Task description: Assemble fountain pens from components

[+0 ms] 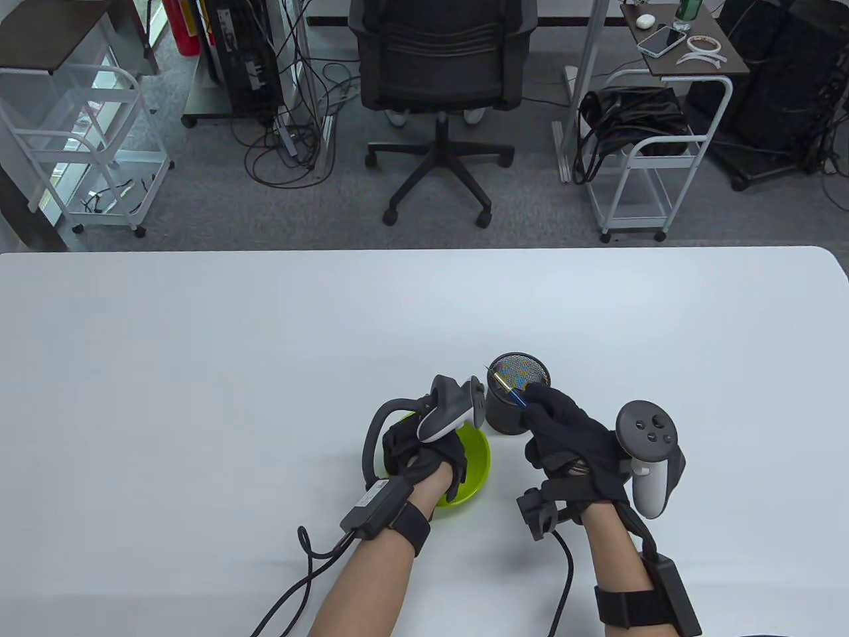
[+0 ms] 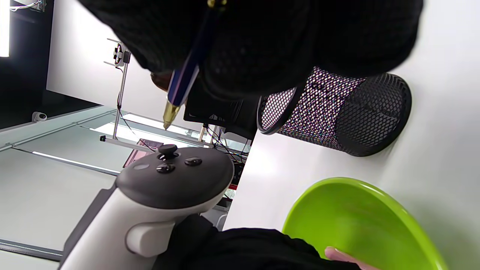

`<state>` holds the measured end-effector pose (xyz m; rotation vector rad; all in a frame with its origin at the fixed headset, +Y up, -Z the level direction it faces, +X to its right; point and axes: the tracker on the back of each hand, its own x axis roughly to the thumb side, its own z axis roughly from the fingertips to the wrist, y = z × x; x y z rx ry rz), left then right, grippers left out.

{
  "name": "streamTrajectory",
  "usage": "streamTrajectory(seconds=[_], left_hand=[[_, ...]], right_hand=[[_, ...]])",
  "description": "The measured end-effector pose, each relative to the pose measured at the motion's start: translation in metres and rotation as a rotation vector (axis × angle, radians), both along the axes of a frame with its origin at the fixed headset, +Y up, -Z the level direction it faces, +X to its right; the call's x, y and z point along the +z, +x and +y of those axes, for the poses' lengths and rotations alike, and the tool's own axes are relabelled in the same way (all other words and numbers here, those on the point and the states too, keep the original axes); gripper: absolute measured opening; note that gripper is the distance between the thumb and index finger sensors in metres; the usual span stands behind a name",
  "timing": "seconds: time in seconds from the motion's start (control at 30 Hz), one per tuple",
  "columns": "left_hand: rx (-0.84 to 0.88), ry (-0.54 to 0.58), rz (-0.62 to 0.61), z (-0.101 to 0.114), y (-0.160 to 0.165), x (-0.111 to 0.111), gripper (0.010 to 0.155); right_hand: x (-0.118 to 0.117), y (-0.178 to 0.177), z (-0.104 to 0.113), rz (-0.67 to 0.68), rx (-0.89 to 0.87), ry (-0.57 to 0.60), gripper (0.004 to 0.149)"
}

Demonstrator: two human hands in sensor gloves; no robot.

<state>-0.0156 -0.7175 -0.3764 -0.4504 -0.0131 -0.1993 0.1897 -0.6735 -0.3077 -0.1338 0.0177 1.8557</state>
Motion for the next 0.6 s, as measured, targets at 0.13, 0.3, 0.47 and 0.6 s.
streamTrajectory(seconds=[0.13, 0.3, 0.47, 0.6], left_hand=[[-0.001, 0.004, 0.004, -0.0022, 0.0004, -0.0003, 0.048], [0.003, 0.008, 0.006, -0.0021, -0.001, 0.0002, 0.048], [0.017, 0.006, 0.013, -0.0027, -0.0025, -0.0006, 0.048], [0.033, 0.003, 0.022, -0.003, -0.0042, -0.0019, 0.049]], right_hand=[[0.0001, -0.0004, -0.0003, 0.002, 0.006, -0.003, 0.051], [0.0001, -0.001, -0.0008, 0.005, 0.009, -0.009, 0.051], [0.0001, -0.0013, -0.001, 0.006, 0.011, -0.011, 0.051], [-0.0006, -0.0014, -0.0012, 0.009, 0.004, -0.01, 0.05]])
